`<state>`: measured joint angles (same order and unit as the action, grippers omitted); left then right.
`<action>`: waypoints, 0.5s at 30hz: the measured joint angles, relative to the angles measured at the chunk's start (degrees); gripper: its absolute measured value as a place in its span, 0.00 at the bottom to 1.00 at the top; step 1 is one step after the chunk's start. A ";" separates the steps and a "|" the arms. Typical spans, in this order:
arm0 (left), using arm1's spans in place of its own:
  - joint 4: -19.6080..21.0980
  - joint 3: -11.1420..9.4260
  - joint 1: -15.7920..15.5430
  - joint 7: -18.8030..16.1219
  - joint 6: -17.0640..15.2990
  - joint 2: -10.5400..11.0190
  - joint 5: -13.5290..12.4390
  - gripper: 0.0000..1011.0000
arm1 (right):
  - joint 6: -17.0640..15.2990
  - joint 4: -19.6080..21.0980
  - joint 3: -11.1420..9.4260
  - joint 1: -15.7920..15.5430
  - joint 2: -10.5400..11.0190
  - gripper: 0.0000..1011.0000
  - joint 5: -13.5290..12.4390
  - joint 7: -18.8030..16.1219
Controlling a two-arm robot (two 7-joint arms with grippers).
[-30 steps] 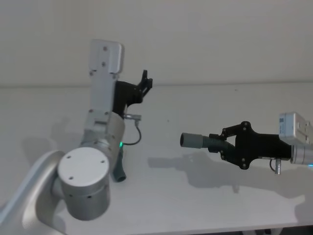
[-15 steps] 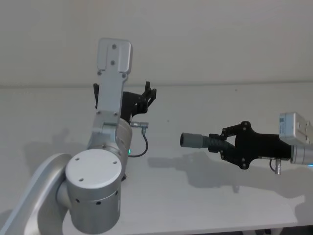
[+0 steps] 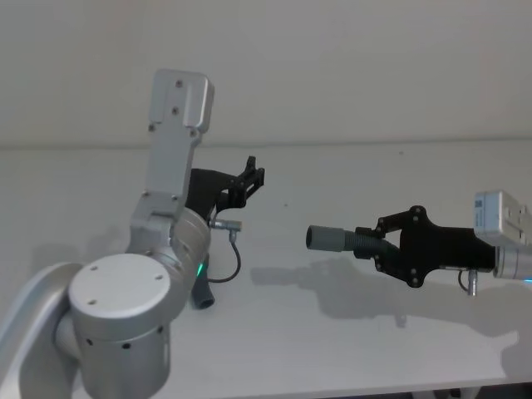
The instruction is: Use both hands to pick up one end of the pipe from the table, align the ends, and insert them.
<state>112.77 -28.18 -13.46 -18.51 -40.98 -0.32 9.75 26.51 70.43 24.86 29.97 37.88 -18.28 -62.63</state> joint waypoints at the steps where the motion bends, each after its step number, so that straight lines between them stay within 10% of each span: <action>1: 0.06 0.09 0.00 0.49 -0.19 0.14 0.28 0.99 | 0.00 0.00 0.00 0.00 0.00 0.22 0.00 0.00; 15: 0.63 3.19 1.48 7.14 -2.77 2.48 4.87 0.99 | 0.00 0.00 0.00 0.00 0.00 0.22 0.00 0.00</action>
<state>113.40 -25.00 -11.98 -11.37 -43.75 2.16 14.62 26.51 70.44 24.86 29.97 37.88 -18.27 -62.63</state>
